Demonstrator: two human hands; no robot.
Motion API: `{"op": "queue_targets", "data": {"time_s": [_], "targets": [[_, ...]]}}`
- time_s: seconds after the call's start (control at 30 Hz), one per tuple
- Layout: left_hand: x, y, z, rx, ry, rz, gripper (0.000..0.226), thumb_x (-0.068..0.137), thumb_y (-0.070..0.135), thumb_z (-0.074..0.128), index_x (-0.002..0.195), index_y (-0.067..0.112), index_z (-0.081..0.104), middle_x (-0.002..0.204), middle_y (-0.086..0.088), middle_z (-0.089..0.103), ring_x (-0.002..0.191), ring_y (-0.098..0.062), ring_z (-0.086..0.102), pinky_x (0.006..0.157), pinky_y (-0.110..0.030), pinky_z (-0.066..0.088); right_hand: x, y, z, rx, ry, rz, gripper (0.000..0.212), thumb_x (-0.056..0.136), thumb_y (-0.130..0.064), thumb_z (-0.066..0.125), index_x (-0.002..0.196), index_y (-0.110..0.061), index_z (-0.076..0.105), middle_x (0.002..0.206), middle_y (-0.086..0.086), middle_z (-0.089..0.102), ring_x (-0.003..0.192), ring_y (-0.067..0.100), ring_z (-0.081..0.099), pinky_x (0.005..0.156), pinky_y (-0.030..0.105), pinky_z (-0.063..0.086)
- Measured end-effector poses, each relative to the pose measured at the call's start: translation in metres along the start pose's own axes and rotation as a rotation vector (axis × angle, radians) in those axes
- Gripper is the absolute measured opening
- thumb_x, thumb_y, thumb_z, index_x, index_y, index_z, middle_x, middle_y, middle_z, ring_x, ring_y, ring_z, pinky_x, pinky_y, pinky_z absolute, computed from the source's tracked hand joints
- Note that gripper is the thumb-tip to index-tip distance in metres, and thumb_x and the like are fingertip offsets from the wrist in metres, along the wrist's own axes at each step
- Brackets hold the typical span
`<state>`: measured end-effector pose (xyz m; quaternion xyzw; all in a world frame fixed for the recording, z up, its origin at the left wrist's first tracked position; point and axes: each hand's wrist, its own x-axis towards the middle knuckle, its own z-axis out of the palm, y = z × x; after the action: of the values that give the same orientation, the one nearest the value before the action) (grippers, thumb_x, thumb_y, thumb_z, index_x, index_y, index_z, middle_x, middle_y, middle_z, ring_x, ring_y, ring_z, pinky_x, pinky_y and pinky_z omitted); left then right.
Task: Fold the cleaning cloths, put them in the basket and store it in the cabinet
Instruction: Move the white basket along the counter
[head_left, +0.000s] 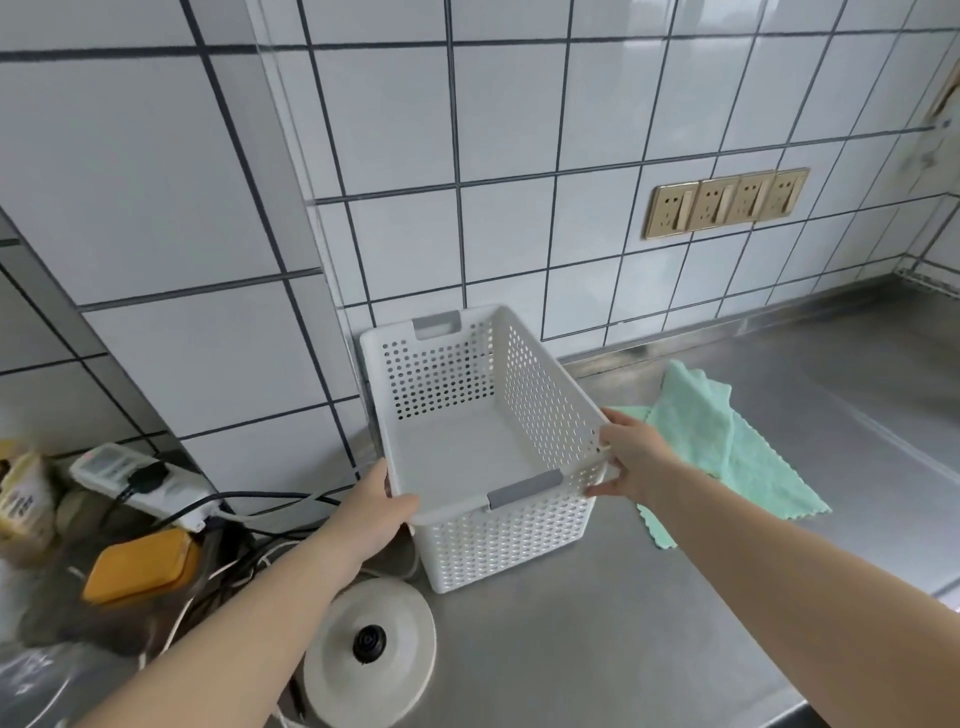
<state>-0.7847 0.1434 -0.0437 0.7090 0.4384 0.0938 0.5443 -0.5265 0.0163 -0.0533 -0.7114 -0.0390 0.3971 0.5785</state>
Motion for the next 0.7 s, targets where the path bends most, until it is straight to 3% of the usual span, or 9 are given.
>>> {"op": "queue_targets", "data": {"time_s": [0.07,0.23,0.33,0.4,0.47,0.53,0.63,0.7], "targets": [[0.002,-0.004,-0.003,-0.01,-0.012,-0.015,0.053,0.079,0.009,0.052,0.128,0.029,0.048,0.117,0.008,0.062,0.109,-0.012,0.058,0.101,-0.04,0.045,0.006,0.001,-0.001,-0.013,-0.028,0.003,0.059,0.078,0.005,0.031,0.114,-0.03,0.062,0.111,0.008,0.052,0.085,0.029,0.048,0.064,0.063,0.054],[0.002,-0.004,0.002,-0.069,0.008,-0.015,0.06,0.07,0.014,0.053,0.128,0.03,0.049,0.115,0.008,0.064,0.108,-0.011,0.06,0.1,-0.04,0.046,0.014,0.0,-0.007,-0.009,-0.068,0.026,0.047,0.083,-0.001,0.04,0.116,-0.026,0.063,0.104,0.006,0.049,0.077,0.026,0.045,0.064,0.064,0.053],[-0.001,-0.001,0.004,-0.083,0.016,-0.011,0.058,0.081,0.002,0.051,0.132,0.029,0.045,0.123,0.005,0.061,0.109,-0.011,0.058,0.102,-0.038,0.045,0.011,0.0,-0.008,0.02,-0.084,0.037,0.039,0.086,-0.004,0.045,0.115,-0.025,0.063,0.118,0.006,0.048,0.096,0.031,0.047,0.065,0.064,0.053],[-0.004,0.003,0.007,-0.073,0.061,0.015,0.068,0.086,-0.002,0.05,0.142,0.029,0.031,0.131,0.007,0.052,0.112,-0.009,0.053,0.1,-0.031,0.042,0.008,0.0,-0.01,0.043,-0.085,0.045,0.032,0.089,-0.006,0.05,0.113,-0.024,0.061,0.119,0.007,0.048,0.103,0.032,0.048,0.067,0.064,0.053],[-0.008,0.014,0.01,-0.044,0.178,0.069,0.079,0.087,-0.003,0.052,0.149,0.026,0.012,0.127,0.011,0.041,0.109,-0.006,0.046,0.094,-0.026,0.037,0.005,0.002,-0.013,0.039,-0.099,0.048,0.027,0.09,-0.011,0.056,0.115,-0.02,0.06,0.105,0.006,0.048,0.09,0.023,0.048,0.071,0.062,0.054],[-0.007,0.023,0.011,0.018,0.268,0.174,0.076,0.087,-0.004,0.054,0.148,0.023,0.016,0.12,0.015,0.042,0.104,-0.001,0.046,0.095,-0.027,0.038,0.002,0.006,-0.016,0.005,-0.105,0.044,0.029,0.09,-0.019,0.061,0.119,-0.017,0.059,0.09,0.001,0.045,0.076,0.014,0.044,0.076,0.058,0.055],[0.002,0.034,0.01,0.158,0.283,0.27,0.081,0.087,0.006,0.058,0.149,0.028,0.011,0.144,0.004,0.036,0.128,-0.005,0.037,0.108,-0.032,0.029,-0.007,0.013,-0.022,-0.011,-0.109,0.005,0.033,0.09,-0.029,0.062,0.121,-0.019,0.059,0.094,-0.001,0.05,0.088,0.011,0.049,0.083,0.052,0.055],[0.009,0.041,0.011,0.221,0.21,0.306,0.084,0.088,0.012,0.058,0.149,0.034,0.004,0.15,-0.001,0.03,0.136,-0.012,0.031,0.107,-0.03,0.026,-0.016,0.016,-0.026,0.003,-0.089,-0.042,0.04,0.089,-0.034,0.061,0.127,-0.023,0.056,0.107,-0.004,0.054,0.104,0.012,0.05,0.086,0.047,0.054]]}}
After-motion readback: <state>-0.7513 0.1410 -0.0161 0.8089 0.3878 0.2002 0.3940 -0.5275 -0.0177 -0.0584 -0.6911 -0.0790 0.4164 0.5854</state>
